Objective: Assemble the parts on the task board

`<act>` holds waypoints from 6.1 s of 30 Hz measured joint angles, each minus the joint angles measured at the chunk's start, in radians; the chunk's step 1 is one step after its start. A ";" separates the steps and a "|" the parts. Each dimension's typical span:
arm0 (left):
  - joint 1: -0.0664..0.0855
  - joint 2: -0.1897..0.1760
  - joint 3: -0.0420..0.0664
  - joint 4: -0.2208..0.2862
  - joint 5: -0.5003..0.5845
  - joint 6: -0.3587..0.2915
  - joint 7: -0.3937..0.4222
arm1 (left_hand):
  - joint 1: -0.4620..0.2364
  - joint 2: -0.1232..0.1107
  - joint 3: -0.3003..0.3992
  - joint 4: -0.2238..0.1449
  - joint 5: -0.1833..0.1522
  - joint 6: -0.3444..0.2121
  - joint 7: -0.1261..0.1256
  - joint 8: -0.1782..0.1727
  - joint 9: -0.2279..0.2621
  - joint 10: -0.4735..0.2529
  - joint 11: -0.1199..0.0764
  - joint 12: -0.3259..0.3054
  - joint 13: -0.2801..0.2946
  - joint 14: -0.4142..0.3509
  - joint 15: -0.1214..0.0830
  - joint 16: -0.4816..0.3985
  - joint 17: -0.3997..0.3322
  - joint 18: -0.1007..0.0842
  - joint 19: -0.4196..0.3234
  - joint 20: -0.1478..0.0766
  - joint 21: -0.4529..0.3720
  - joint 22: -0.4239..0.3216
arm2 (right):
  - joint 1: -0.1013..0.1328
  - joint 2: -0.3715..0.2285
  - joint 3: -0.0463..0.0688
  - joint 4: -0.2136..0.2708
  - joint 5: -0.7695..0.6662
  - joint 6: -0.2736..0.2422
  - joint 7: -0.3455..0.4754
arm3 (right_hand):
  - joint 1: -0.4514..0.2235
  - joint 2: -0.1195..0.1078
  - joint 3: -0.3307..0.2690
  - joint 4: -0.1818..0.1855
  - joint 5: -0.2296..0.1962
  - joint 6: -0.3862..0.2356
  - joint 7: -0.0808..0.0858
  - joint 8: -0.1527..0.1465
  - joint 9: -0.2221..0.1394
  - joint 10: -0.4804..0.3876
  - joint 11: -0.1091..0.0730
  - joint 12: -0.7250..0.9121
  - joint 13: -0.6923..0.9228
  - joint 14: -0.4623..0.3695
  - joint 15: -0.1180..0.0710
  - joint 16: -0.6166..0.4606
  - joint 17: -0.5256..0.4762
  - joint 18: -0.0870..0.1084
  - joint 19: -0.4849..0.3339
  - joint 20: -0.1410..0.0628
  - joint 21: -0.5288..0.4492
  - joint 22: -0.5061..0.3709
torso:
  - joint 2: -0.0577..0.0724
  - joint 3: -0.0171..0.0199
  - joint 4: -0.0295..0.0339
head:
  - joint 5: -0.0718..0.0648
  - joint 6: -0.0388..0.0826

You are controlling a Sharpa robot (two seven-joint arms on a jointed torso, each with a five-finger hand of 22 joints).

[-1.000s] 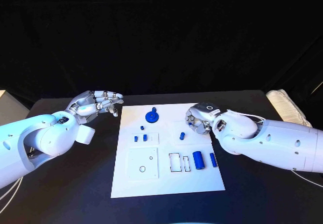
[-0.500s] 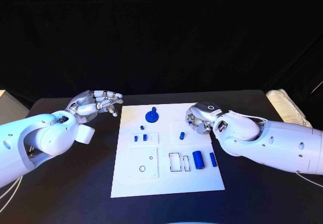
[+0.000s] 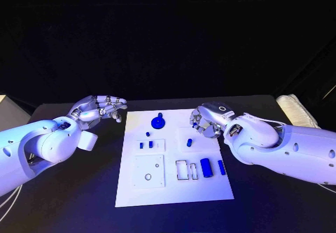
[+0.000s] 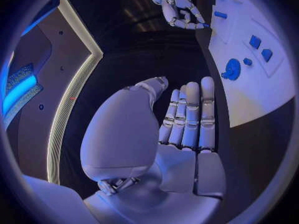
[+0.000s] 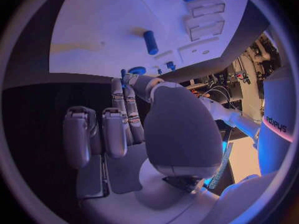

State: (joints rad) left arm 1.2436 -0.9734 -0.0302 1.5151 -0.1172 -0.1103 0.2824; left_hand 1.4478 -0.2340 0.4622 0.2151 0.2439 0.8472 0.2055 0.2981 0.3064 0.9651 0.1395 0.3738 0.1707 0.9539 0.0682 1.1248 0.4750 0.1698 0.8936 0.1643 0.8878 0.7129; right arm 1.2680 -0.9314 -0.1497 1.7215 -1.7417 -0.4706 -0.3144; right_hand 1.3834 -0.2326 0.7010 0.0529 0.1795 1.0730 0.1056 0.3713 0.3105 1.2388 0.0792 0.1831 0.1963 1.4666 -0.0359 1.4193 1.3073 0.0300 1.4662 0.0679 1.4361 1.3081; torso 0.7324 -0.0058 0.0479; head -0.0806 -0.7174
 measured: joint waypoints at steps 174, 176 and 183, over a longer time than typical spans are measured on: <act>0.000 0.037 -0.001 0.030 0.001 -0.014 -0.018 | 0.004 0.004 -0.014 0.008 0.000 -0.018 0.003 -0.004 -0.004 -0.018 0.003 0.001 0.000 0.000 0.000 -0.004 0.003 0.000 0.003 0.003 0.000 0.000 | -0.038 0.005 -0.004 0.024 0.103 0.174 0.019 | 0.174 0.046 -0.591 0.235 -0.096 -0.155 -0.001 -0.221 -0.019 -0.274 0.018 0.078 -0.126 -0.002 0.055 -0.037 -0.097 0.055 -0.001 0.045 -0.294 0.000 | 0.002 -0.0012 -0.0018 | 0.073 -0.025; 0.000 0.037 -0.001 0.030 0.001 -0.013 -0.018 | 0.004 0.004 -0.014 0.008 0.000 -0.018 0.003 -0.004 -0.004 -0.018 0.003 0.001 0.000 0.000 0.000 -0.004 0.003 0.000 0.003 0.003 0.000 0.000 | -0.039 0.013 -0.004 0.019 0.103 0.174 0.019 | 0.171 0.063 -0.554 0.234 -0.096 -0.141 0.008 -0.221 -0.019 -0.240 0.012 0.078 -0.128 0.000 0.046 -0.038 -0.106 0.055 0.002 0.041 -0.277 0.000 | 0.002 -0.0013 -0.0018 | 0.073 -0.026; 0.000 0.035 -0.001 0.029 0.001 -0.013 -0.018 | 0.004 0.004 -0.014 0.008 0.000 -0.018 0.003 -0.004 -0.004 -0.018 0.003 0.001 0.000 0.000 0.000 -0.004 0.003 0.000 0.003 0.003 0.000 0.000 | -0.043 0.025 -0.005 0.008 0.103 0.167 0.019 | 0.172 0.072 -0.393 0.232 -0.096 -0.069 0.026 -0.210 -0.024 -0.121 -0.004 0.039 -0.132 0.002 0.030 -0.043 -0.107 0.055 0.000 0.025 -0.239 0.000 | 0.002 -0.0013 -0.0017 | 0.073 -0.028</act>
State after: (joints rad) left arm 1.2434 -0.9381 -0.0310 1.5446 -0.1160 -0.1232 0.2644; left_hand 1.4517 -0.2300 0.4484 0.2234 0.2439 0.8293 0.2088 0.2936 0.3022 0.9470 0.1430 0.3743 0.1704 0.9539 0.0682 1.1210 0.4777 0.1697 0.8970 0.1678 0.8877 0.7129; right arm 1.2249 -0.9064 -0.1543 1.7300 -1.6383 -0.3038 -0.2958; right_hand 1.5554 -0.1604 0.3076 0.2850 0.0831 1.0039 0.1312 0.1608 0.2862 1.1175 0.0748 0.2220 0.0645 1.4683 -0.0059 1.3768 1.1999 0.0848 1.4663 0.0929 1.1975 1.3080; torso 0.7342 -0.0072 0.0462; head -0.0080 -0.7458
